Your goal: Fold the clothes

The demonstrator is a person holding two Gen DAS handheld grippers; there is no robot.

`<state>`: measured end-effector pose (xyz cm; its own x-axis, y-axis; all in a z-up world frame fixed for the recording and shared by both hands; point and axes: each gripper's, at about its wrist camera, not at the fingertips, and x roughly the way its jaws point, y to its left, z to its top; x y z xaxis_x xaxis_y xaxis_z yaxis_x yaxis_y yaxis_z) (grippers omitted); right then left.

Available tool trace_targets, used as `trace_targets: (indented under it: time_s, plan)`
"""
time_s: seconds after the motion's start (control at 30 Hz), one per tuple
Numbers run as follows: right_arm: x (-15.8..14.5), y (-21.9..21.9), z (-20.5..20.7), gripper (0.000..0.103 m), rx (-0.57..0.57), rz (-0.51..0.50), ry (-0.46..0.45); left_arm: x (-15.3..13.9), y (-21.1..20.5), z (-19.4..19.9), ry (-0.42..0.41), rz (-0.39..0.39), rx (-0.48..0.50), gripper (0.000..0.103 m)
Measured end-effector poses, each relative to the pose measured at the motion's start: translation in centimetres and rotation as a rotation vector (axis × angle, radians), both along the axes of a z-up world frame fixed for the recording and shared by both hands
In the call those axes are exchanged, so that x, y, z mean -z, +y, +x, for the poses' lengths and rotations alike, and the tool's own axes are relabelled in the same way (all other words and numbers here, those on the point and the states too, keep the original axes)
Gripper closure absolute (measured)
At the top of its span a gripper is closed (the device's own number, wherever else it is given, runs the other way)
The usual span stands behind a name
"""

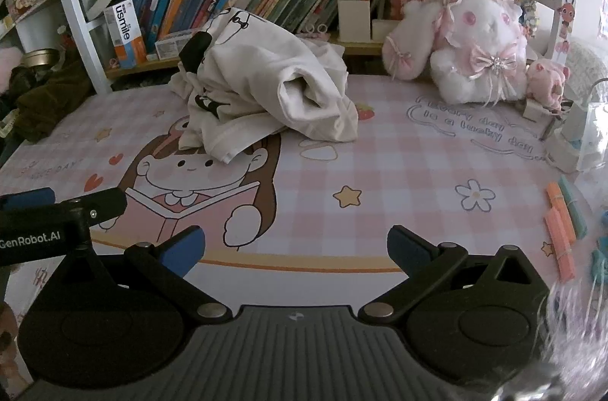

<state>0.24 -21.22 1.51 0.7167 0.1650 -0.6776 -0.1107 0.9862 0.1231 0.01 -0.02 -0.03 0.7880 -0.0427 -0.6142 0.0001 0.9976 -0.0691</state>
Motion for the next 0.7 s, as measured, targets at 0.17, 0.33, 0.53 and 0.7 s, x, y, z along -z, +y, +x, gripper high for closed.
trace_targets:
  time_s: [0.17,0.33,0.53,0.7]
  plan:
    - [0.03,-0.1,0.07,0.0,0.0,-0.002,0.0,0.23,-0.14,0.07,0.003,0.002,-0.001,0.0]
    - [0.16,0.17,0.14,0.0,0.004,0.0,0.004,0.45,-0.28,0.14,0.005,0.003,-0.003,0.0]
    - [0.24,0.08,0.18,0.0,0.003,0.005,0.009,0.64,-0.36,0.12,0.007,0.005,-0.004,0.0]
    - [0.33,0.16,0.28,0.0,0.001,0.007,0.013,0.79,-0.53,-0.03,0.009,0.01,-0.004,0.0]
